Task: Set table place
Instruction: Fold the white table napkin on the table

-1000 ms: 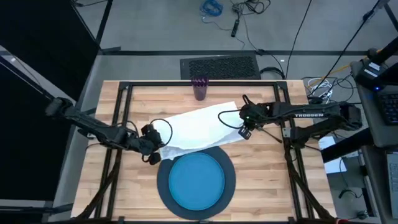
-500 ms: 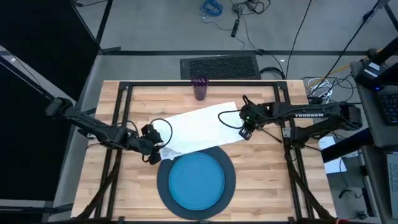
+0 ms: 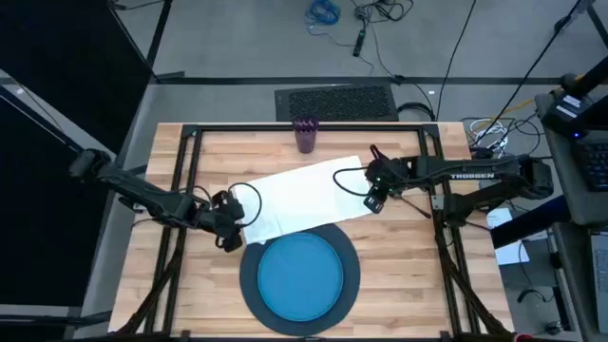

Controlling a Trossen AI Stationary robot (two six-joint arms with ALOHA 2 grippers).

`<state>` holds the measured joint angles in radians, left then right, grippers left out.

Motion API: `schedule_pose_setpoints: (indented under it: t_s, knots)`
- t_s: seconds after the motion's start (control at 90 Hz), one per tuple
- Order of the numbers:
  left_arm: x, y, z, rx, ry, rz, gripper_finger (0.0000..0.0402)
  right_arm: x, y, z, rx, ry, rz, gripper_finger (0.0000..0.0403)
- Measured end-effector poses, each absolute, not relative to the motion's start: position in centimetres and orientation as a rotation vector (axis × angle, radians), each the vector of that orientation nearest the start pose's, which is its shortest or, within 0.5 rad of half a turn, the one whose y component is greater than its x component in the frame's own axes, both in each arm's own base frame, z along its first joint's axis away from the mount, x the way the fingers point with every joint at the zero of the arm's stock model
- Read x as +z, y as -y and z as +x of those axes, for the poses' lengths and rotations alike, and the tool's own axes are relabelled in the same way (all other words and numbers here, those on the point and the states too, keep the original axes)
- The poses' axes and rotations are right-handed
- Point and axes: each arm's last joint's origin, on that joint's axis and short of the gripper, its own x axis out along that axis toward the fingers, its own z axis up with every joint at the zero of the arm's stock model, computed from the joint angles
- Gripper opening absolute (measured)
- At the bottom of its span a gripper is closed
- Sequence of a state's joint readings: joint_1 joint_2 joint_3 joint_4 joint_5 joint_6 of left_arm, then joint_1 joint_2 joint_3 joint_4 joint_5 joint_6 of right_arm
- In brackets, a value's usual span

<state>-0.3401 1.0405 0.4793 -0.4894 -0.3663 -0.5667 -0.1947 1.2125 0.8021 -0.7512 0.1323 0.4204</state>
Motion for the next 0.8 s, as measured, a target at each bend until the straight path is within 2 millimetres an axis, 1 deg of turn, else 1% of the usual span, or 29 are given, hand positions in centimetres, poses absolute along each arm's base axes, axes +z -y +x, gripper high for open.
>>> schedule_pose_setpoints:
  t_s: [0.133,0.233,0.356,0.444,0.644,0.8]
  knots:
    - [17.0,4.6,16.7,0.341,-0.908,-0.126,0.0128,22.1,4.6,21.3,-0.517,-1.053,0.350,0.0144]
    - [17.1,4.6,16.8,0.351,-0.884,-0.134,0.0128,22.2,4.5,21.5,-0.526,-1.038,0.322,0.0144]
    - [17.6,4.7,17.4,0.355,-0.802,-0.117,0.0128,22.4,4.1,21.8,-0.546,-1.002,0.282,0.0144]
    - [18.5,4.8,18.1,0.377,-0.712,-0.049,0.0127,22.4,3.8,22.5,-0.548,-0.910,0.275,0.0144]
    - [21.0,4.8,19.6,0.442,-0.502,0.116,0.0127,21.3,3.0,23.7,-0.488,-0.664,0.334,0.0144]
    - [22.4,4.2,20.5,0.457,-0.388,0.163,0.0127,20.7,2.7,24.2,-0.465,-0.525,0.393,0.0144]
